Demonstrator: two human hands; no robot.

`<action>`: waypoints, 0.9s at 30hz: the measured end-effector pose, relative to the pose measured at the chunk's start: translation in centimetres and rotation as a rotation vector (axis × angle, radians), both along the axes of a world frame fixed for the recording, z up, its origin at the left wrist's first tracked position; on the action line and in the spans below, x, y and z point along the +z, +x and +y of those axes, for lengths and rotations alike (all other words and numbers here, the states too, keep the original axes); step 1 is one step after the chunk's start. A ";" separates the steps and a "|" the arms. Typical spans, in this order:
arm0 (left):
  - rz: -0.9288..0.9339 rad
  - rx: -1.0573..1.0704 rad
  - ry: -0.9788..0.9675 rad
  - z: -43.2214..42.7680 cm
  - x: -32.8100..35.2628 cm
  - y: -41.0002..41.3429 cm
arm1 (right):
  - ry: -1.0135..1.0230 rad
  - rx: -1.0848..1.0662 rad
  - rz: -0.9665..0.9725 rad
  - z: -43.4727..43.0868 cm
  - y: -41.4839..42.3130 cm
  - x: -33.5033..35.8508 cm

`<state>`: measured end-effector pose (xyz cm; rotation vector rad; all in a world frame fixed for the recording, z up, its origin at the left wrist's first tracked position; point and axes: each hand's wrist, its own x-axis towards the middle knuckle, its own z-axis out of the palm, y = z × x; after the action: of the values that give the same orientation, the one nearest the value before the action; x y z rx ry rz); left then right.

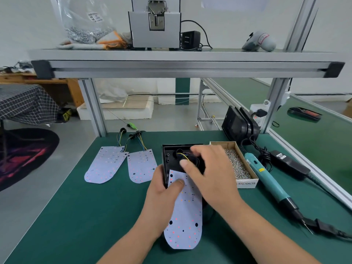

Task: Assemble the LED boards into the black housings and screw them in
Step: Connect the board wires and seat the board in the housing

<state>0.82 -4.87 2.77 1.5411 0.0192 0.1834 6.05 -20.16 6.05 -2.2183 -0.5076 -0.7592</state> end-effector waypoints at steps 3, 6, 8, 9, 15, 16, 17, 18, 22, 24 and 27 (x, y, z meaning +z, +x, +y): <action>-0.018 0.018 0.023 -0.1 0.3 -0.2 | -0.148 -0.018 0.036 1.3 0.3 -0.2; -0.025 0.000 0.039 -0.1 0.6 -0.2 | -0.082 -0.023 0.105 2.2 0.9 -0.2; -0.039 -0.026 0.038 -0.1 0.7 -0.2 | -0.016 -0.024 0.119 2.3 1.3 -0.3; -0.044 -0.034 0.035 -0.2 0.7 -0.2 | 0.006 -0.022 0.116 2.3 1.5 -0.4; -0.028 -0.081 -0.063 -0.2 0.5 -0.3 | 0.137 0.039 0.087 2.0 1.7 -0.5; -0.019 -0.082 -0.105 -0.3 0.4 -0.3 | 0.149 0.053 0.083 1.9 1.7 -0.4; -0.014 -0.084 -0.142 -0.3 0.5 -0.3 | 0.161 0.071 0.082 1.9 1.7 -0.4; -0.019 -0.082 -0.162 -0.4 0.5 -0.4 | 0.174 0.092 0.082 1.9 1.7 -0.4; -0.040 -0.069 -0.161 -0.3 0.5 -0.1 | 0.269 0.143 0.159 1.6 1.9 -0.5; -0.067 -0.035 -0.081 -0.2 0.3 0.0 | 0.374 0.199 0.227 1.5 2.0 -0.3; -0.086 0.011 0.005 -0.4 0.7 -0.4 | 0.436 0.251 0.239 1.2 2.3 0.0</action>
<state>0.45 -5.31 3.47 1.5367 -0.0403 0.2584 8.39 -18.93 6.08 -1.7680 -0.4414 -0.4171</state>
